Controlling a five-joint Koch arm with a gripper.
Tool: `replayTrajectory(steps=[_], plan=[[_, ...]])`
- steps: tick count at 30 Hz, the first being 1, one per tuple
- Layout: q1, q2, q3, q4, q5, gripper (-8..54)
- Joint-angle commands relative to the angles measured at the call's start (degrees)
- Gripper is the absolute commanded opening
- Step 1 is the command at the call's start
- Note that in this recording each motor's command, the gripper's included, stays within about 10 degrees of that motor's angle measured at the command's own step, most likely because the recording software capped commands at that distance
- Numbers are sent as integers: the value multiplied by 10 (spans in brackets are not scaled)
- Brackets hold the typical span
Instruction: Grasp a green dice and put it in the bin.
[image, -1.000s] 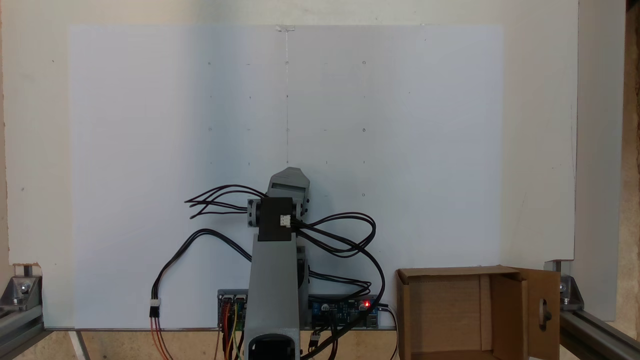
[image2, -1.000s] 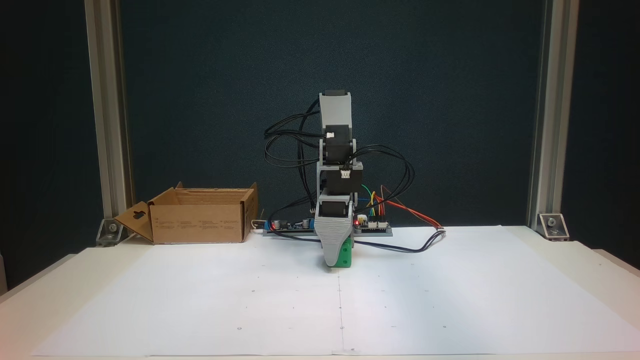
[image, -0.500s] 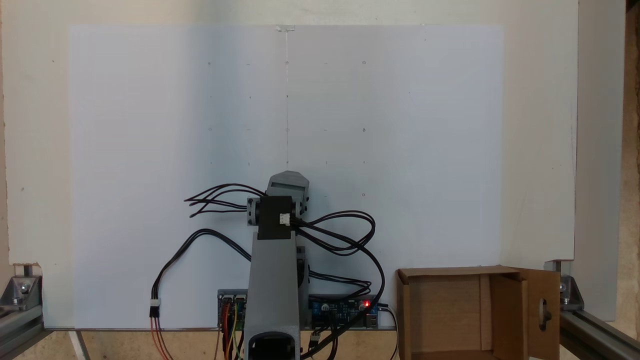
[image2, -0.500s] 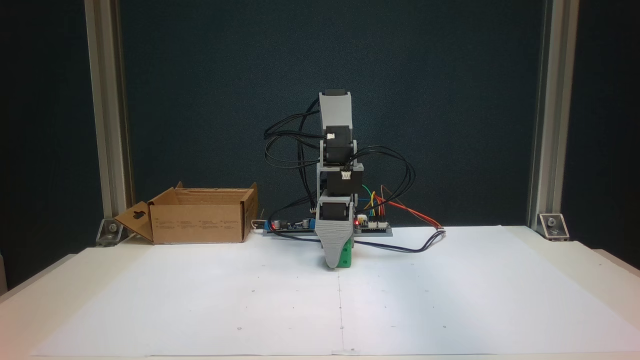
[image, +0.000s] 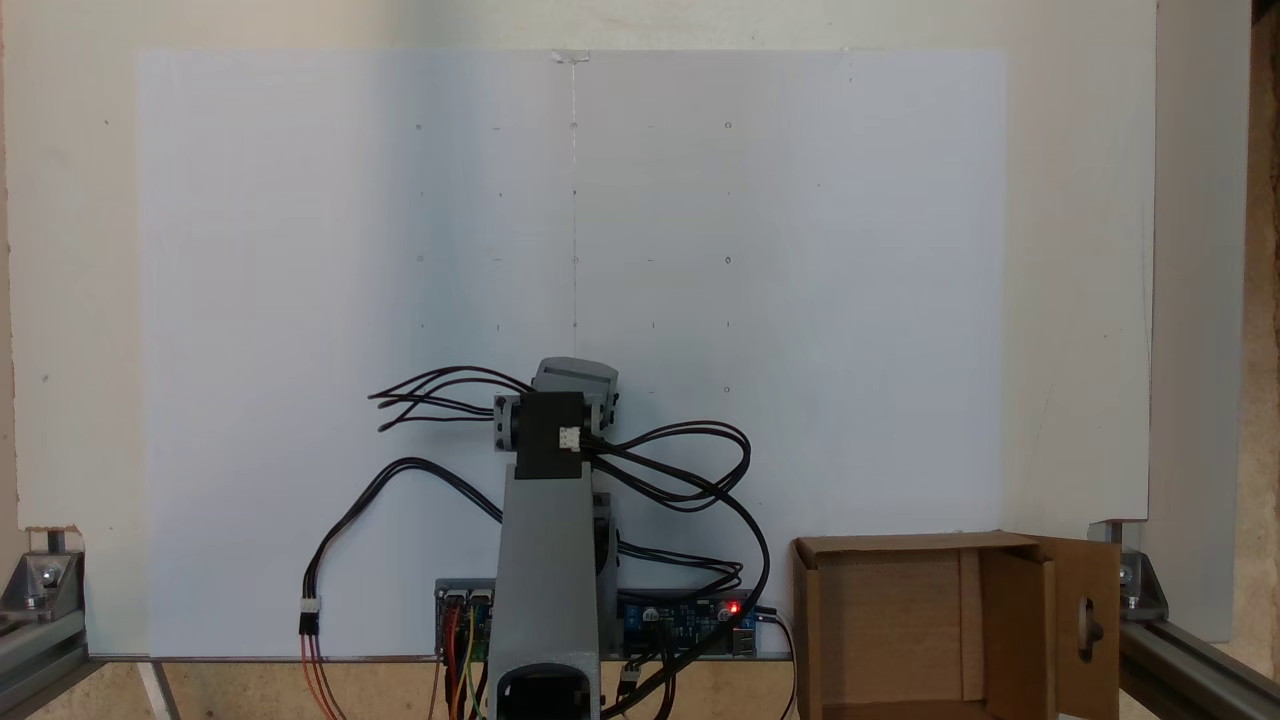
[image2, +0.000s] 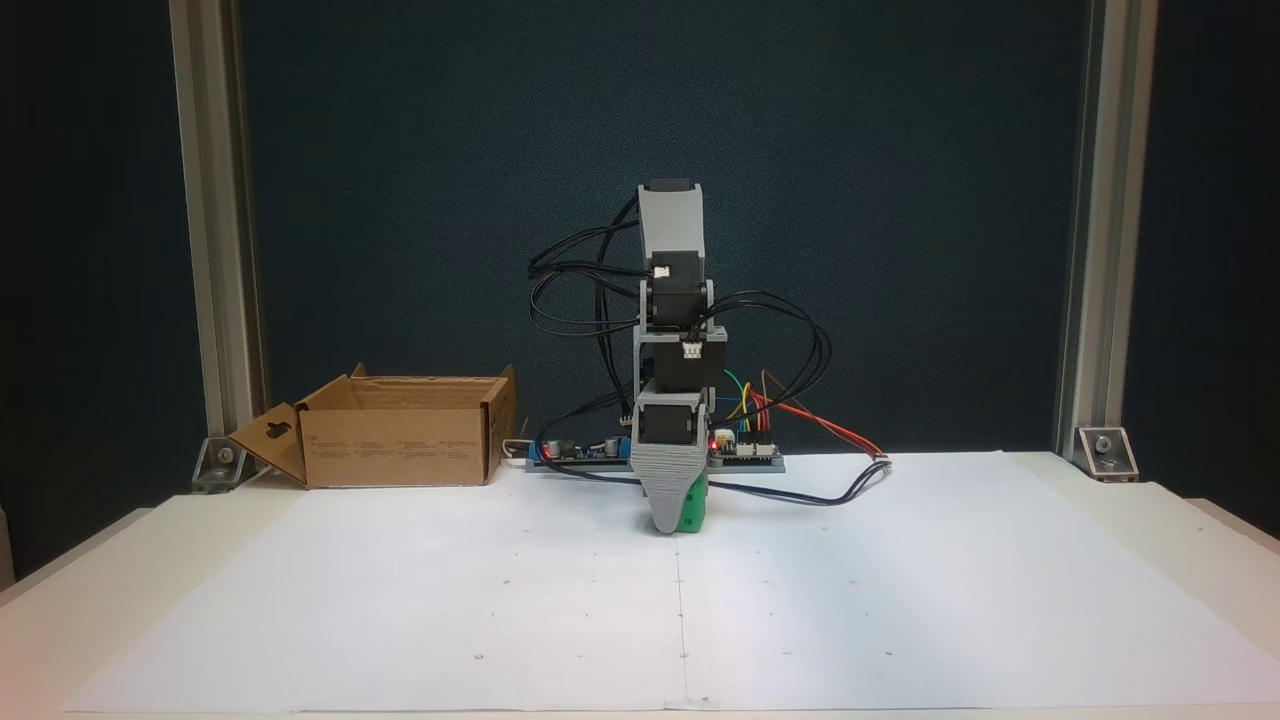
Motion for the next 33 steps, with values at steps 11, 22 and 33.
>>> replayTrajectory(steps=[11, 22, 33], plan=[[6, 22, -393, 352, 30, 120], [90, 21, -580, 458, 15, 120], [439, -60, -589, 272, -190, 120]])
